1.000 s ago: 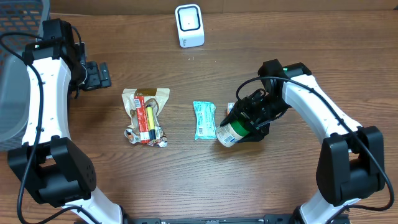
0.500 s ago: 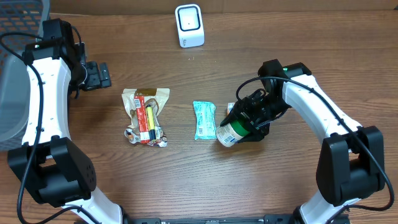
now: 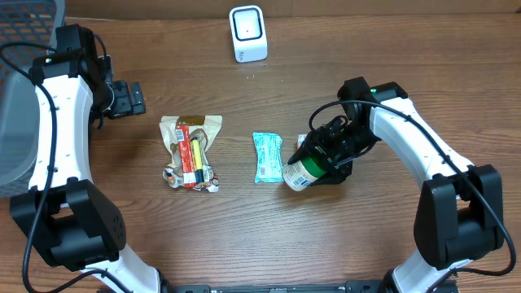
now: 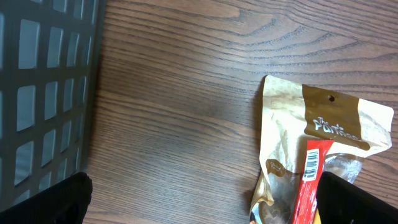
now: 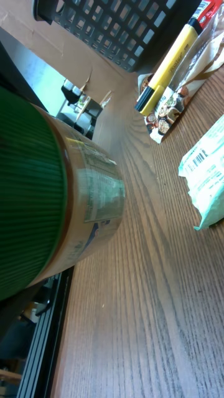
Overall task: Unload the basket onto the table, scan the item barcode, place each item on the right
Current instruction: 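Tip the green jar sideways with the right gripper, then carry the green jar up toward the white scanner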
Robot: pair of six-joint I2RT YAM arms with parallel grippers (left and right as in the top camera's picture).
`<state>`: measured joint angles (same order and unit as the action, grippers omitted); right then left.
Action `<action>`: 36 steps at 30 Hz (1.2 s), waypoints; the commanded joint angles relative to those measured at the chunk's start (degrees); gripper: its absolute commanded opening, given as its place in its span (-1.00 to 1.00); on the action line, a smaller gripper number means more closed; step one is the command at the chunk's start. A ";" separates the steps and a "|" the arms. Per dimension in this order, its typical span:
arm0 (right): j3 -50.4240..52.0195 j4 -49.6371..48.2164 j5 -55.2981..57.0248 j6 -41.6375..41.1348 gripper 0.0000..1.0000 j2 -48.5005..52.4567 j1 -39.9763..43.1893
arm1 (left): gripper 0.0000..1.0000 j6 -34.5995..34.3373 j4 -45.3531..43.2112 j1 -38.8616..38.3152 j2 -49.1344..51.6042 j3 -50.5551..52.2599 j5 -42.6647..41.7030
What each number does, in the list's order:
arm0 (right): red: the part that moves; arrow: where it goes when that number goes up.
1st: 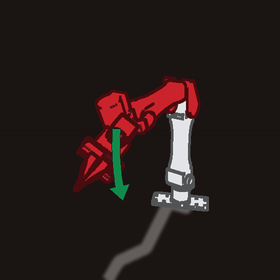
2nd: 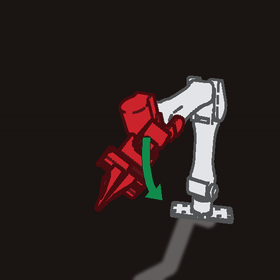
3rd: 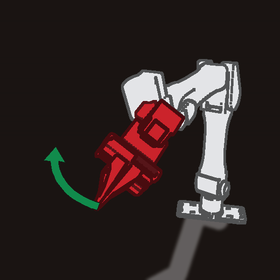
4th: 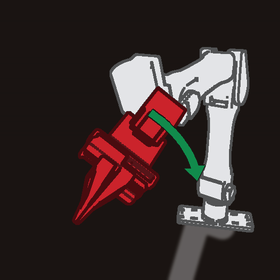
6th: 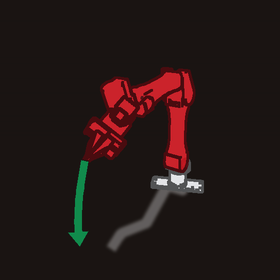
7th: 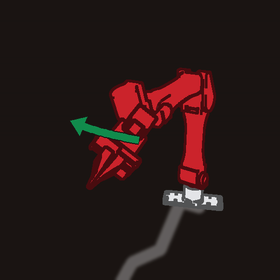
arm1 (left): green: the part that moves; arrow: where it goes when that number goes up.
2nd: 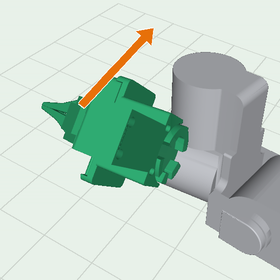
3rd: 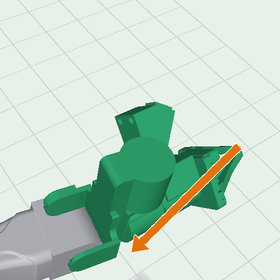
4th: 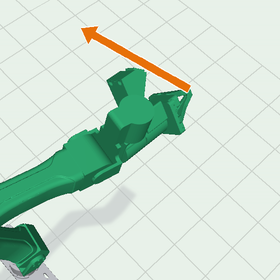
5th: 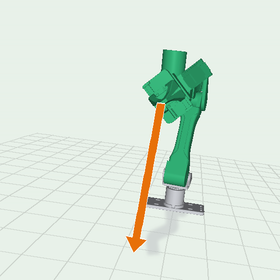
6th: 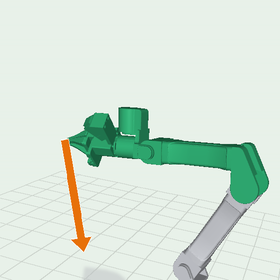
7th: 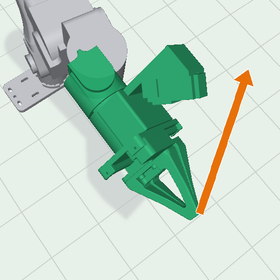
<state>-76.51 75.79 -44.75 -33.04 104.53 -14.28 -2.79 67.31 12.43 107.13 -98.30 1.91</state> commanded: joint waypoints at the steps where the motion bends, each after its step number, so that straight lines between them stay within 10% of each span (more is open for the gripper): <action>1: -1.46 -0.24 -1.81 -0.20 -0.01 -0.44 0.15 | 1.00 0.90 -0.09 -0.24 -1.07 -1.18 -0.44; 8: -1.46 -1.64 -1.38 -0.13 -0.10 -0.44 0.17 | 1.00 0.90 -0.09 -0.24 -1.07 -1.18 -0.44; 12: -1.46 -5.20 -1.42 -0.17 -0.48 -0.44 0.17 | 1.00 0.90 -0.09 -0.24 -1.07 -1.18 -0.44; 25: -1.46 -28.41 -4.44 -0.02 -0.39 -0.44 0.17 | 1.00 0.90 -0.09 -0.24 -1.07 -1.18 -0.46; 30: -3.72 -36.65 -8.50 -6.34 -0.90 -0.44 0.17 | 1.00 0.90 -0.09 -0.24 -1.07 -1.18 -0.44; 36: -16.61 -37.03 -8.46 -9.49 -0.92 -0.44 -0.02 | 1.00 0.90 -0.11 -0.24 -1.07 -1.18 -0.46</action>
<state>-84.01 39.81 -50.17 -39.29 104.77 -14.28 -2.76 67.31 12.40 107.13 -98.30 1.91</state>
